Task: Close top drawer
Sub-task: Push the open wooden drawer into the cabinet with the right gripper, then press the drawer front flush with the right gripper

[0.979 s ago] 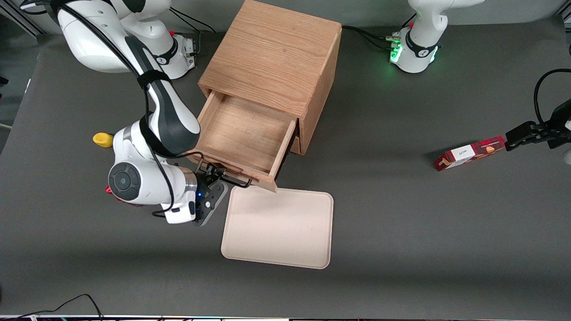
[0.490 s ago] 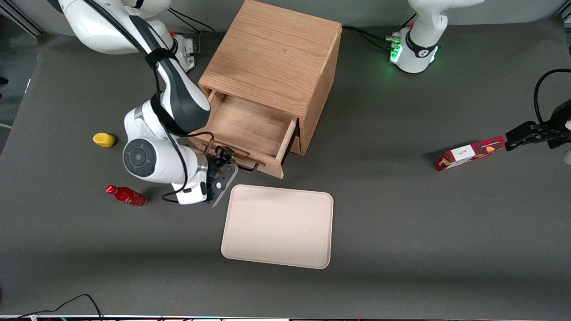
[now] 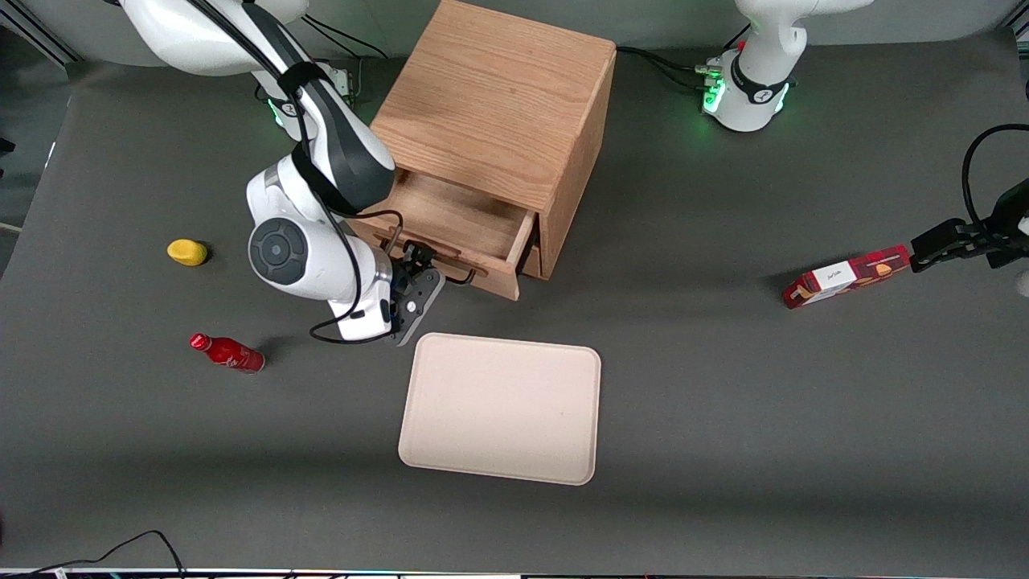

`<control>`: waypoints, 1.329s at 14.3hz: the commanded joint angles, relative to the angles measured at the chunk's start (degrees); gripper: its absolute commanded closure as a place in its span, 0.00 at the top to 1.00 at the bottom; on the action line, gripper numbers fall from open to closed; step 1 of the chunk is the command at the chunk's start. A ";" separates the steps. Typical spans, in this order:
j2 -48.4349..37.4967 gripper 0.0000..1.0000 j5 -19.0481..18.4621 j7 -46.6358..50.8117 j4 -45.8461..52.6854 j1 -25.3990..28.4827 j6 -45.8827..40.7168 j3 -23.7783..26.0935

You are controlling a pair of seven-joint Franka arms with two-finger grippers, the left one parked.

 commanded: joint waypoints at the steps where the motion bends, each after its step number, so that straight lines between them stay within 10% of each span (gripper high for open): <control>1: -3.53 1.00 -0.15 3.26 -4.48 0.53 1.35 1.90; 19: -8.98 1.00 -0.24 7.66 -12.13 0.44 3.81 7.62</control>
